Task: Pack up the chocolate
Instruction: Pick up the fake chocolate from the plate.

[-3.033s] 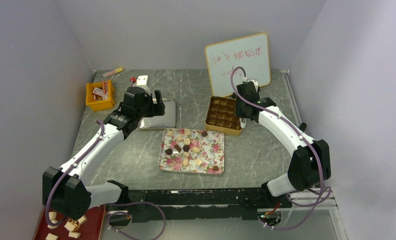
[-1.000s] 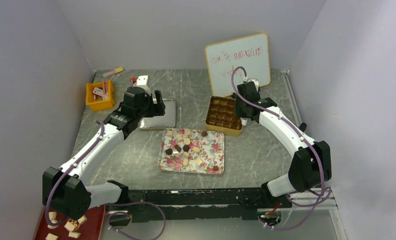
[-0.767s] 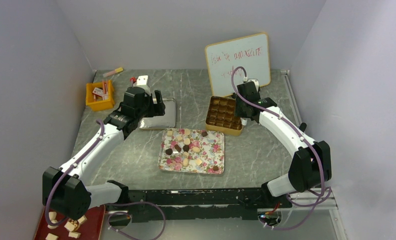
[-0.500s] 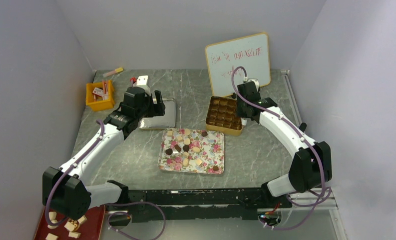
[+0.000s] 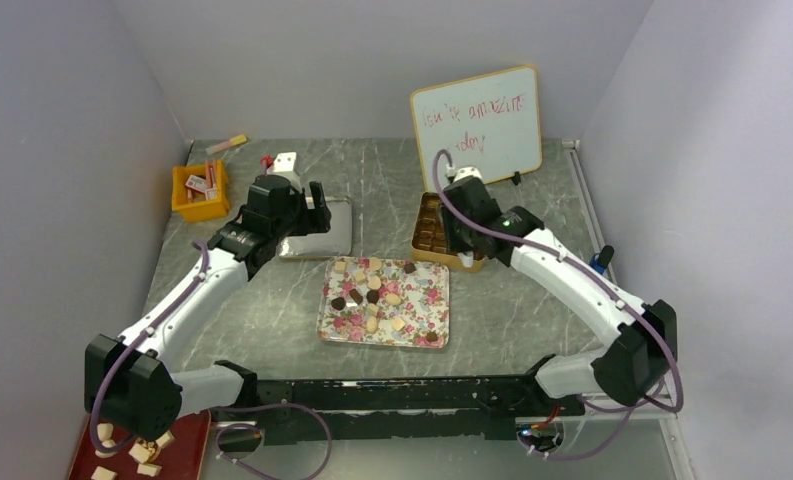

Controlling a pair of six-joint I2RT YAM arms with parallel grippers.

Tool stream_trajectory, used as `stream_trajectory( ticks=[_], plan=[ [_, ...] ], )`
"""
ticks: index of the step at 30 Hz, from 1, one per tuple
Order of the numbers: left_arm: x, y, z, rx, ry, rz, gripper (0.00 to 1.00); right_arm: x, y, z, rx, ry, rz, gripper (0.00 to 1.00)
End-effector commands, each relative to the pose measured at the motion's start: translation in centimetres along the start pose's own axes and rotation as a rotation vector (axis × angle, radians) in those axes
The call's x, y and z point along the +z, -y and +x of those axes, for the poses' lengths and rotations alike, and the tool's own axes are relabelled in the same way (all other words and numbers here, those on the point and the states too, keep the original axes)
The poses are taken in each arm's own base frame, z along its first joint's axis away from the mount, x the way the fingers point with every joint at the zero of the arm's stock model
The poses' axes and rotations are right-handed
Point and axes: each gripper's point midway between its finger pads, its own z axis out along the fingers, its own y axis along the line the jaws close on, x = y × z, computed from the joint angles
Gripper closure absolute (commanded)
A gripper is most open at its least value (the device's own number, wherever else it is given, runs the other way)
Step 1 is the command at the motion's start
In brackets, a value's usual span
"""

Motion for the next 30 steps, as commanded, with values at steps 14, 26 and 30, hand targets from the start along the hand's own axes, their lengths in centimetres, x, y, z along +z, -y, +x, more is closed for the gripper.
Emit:
stream_trajectory(
  ticks=[14,26,30],
  plan=[
    [-0.6,1.1,0.5,-0.007,0.001,0.04,0.16,-8.4,-9.1,8.6,-0.221,-0.112,-0.304,0.63],
    [-0.1,1.4,0.5,0.022,-0.007,0.048,0.15,-8.0,-9.4,11.5,-0.297,-0.158,-0.332,0.58],
    [0.1,1.5,0.3,0.029,-0.004,0.05,0.15,-7.8,-9.7,11.7,-0.311,-0.166,-0.341,0.57]
  ],
)
